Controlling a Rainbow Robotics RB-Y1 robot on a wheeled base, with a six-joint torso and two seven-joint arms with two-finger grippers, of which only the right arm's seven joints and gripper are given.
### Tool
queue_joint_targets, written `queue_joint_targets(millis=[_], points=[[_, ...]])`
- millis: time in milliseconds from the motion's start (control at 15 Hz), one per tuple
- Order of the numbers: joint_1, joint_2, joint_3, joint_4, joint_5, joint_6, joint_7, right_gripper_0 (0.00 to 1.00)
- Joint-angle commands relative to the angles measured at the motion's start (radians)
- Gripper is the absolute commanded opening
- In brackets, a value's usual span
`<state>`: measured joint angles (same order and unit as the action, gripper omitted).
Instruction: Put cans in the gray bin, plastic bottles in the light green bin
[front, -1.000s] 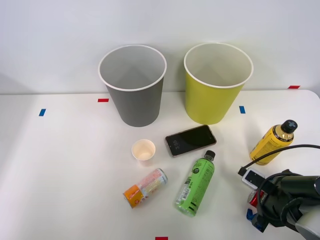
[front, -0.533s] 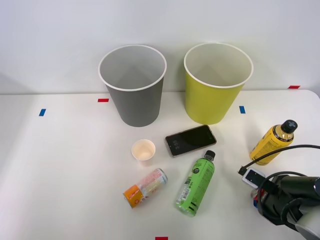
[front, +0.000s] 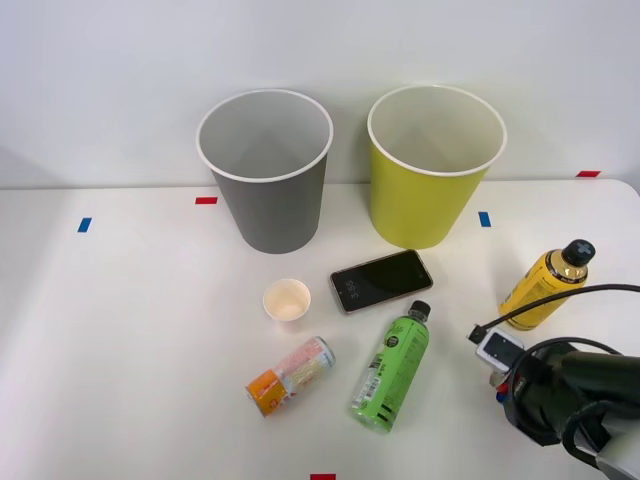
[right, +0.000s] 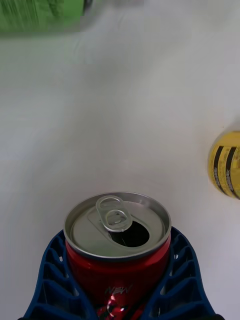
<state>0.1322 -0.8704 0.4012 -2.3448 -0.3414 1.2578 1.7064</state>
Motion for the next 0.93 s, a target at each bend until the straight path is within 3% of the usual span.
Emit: queue_joint_targets(millis=[67,333,533,933], points=[[0.023,0.002,-0.071,-0.062,-0.094,-0.077,-0.022,0.06],[0.069,0.007,-0.139,-0.059,-0.245,-0.376,-0.025,0.01],[0.07,0.067,-0.167,-0.062,-0.334,-0.529,-0.027,0.0],[-0.002,0.194,-0.165,-0.059,-0.357,-0.658,-0.025,0.0]])
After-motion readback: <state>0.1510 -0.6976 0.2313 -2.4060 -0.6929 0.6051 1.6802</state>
